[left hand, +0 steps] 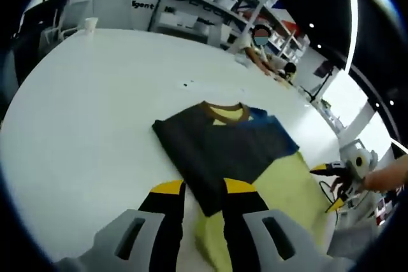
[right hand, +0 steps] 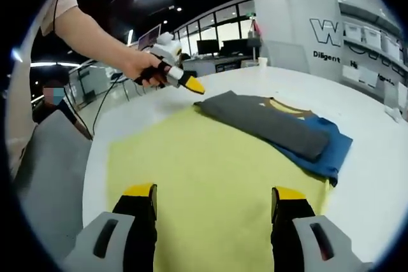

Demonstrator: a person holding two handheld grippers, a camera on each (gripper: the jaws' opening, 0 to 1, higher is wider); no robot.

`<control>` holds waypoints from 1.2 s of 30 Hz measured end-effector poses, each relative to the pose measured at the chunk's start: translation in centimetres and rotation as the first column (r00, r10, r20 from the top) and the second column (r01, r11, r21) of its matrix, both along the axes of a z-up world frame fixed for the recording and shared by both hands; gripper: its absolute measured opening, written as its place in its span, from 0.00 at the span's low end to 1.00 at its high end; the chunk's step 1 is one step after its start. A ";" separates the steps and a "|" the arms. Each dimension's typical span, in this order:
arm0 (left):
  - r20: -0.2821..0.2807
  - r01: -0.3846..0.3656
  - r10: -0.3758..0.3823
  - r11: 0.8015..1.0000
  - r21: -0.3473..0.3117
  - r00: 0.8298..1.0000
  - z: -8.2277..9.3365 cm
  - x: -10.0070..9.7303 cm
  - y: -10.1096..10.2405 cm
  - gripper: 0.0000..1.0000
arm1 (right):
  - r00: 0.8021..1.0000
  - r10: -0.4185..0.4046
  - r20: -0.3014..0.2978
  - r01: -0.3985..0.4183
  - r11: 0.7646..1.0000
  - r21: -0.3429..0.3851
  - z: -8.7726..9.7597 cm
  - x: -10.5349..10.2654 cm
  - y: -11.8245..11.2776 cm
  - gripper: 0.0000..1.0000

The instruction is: Fold the garment on the visible template until the final outline fits inside the template.

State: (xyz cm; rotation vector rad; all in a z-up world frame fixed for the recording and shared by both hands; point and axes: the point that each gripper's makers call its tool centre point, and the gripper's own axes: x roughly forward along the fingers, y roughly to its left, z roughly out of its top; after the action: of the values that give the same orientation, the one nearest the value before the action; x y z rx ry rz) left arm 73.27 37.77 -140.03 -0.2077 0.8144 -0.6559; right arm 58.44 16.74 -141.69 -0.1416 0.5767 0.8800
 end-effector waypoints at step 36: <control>-0.298 -0.304 0.235 0.929 -0.212 0.925 -3.0 0.7 1.9 0.00 | 1.000 0.013 -0.010 -0.014 0.995 -0.095 -2.8 -0.8 -1.2 0.62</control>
State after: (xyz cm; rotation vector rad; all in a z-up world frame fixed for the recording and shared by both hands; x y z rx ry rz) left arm 73.94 39.70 -143.01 -0.6453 0.9387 -0.4715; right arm 57.65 15.50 -144.49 -0.2278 0.6274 0.8668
